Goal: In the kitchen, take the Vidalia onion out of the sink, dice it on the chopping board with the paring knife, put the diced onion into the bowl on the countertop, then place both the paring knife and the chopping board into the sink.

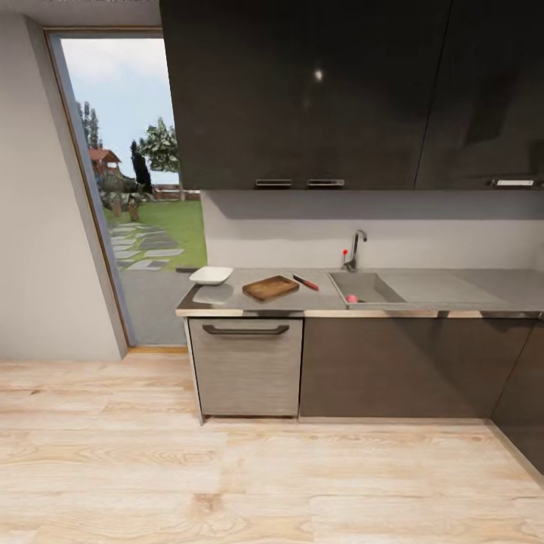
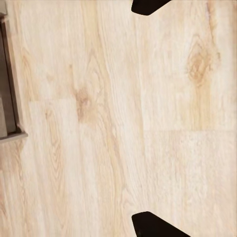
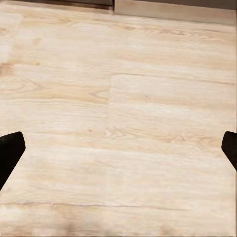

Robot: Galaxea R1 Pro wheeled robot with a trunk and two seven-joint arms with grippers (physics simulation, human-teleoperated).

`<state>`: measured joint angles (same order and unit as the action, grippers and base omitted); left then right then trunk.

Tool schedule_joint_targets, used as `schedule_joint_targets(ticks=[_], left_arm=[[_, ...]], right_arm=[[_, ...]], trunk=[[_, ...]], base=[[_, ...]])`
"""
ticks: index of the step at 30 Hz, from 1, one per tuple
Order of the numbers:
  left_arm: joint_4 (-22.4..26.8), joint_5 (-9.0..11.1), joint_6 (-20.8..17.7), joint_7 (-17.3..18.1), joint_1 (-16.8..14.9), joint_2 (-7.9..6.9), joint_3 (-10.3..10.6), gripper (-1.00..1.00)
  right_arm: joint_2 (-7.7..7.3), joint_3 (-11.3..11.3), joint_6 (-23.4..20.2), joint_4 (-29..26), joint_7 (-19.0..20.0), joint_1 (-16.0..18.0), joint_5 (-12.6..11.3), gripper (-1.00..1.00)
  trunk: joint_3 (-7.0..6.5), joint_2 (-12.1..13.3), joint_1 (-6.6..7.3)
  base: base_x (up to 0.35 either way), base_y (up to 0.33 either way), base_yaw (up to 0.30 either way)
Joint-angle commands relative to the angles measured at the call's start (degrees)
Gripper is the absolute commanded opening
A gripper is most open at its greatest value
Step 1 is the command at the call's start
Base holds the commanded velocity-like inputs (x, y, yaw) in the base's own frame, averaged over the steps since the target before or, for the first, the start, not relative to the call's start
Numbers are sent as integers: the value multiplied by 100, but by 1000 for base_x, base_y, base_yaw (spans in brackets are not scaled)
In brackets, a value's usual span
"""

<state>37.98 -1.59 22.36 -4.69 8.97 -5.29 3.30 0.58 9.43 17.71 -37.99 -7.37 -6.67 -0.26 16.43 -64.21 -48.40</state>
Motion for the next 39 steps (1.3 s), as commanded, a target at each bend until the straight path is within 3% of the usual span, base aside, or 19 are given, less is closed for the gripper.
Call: schedule_joint_targets(ticks=[1, 6, 18, 39], left_arm=[[1, -14, 6, -49, 1, -7, 31, 100], [-24, -10, 6, -49, 0, -7, 31, 100], [-94, -8, 6, -49, 3, -7, 31, 100], [-98, -8, 6, -49, -1, -5, 31, 100]], right_arm=[[-5, 24, 5, 142, -45, -1, -1, 100], [-12, 24, 6, 720, -45, -1, 1, 100], [-28, 32, -5, 1540, -43, -1, -7, 100], [-2, 39, -13, 1748, -36, -1, -25, 100]], trunk=[[-14, 38, 22], [-104, 238, 131], [-320, 720, 395], [-697, 1562, 856]], base=[[0, 0, 0], [0, 0, 0], [0, 0, 0], [0, 0, 0]])
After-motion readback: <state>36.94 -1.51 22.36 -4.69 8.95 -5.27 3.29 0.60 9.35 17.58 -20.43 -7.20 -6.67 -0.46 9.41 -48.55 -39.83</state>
